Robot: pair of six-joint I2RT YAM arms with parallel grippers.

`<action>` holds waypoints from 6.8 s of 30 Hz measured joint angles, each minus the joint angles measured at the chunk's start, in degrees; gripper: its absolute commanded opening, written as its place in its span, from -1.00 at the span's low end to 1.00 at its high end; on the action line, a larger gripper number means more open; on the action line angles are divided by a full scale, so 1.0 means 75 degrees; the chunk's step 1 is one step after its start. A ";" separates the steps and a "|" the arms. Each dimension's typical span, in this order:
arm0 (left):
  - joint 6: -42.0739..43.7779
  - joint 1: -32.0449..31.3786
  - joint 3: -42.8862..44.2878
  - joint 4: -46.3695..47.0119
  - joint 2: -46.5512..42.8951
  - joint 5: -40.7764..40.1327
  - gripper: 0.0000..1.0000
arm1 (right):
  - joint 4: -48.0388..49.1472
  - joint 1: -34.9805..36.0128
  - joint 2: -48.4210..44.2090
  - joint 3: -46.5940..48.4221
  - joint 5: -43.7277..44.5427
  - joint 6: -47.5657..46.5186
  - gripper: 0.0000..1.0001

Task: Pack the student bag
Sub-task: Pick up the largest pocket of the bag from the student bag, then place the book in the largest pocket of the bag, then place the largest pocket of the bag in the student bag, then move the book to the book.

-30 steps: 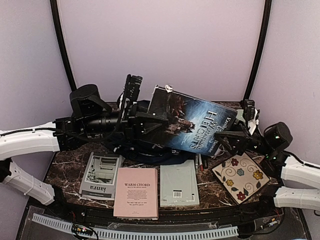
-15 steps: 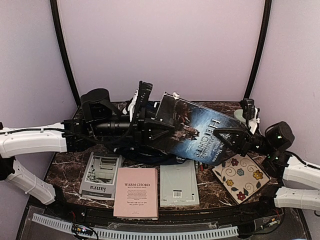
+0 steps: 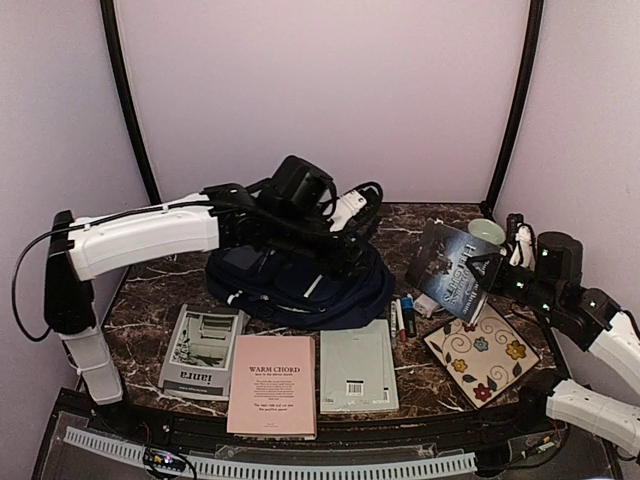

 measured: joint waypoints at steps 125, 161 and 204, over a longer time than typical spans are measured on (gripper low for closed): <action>0.1536 0.0956 0.1023 -0.1113 0.0632 -0.2314 -1.00 | 0.4173 0.1241 0.3899 0.0166 -0.1381 0.3541 -1.00; -0.0017 0.1343 -0.1387 0.0743 -0.1040 -0.1335 -1.00 | 0.0251 0.2544 0.5692 0.3698 0.2806 0.0906 1.00; -0.4459 0.0848 -0.6854 -0.1533 -0.6076 -0.0898 0.25 | 0.0968 0.5403 0.8883 0.3596 -0.1944 0.1743 0.44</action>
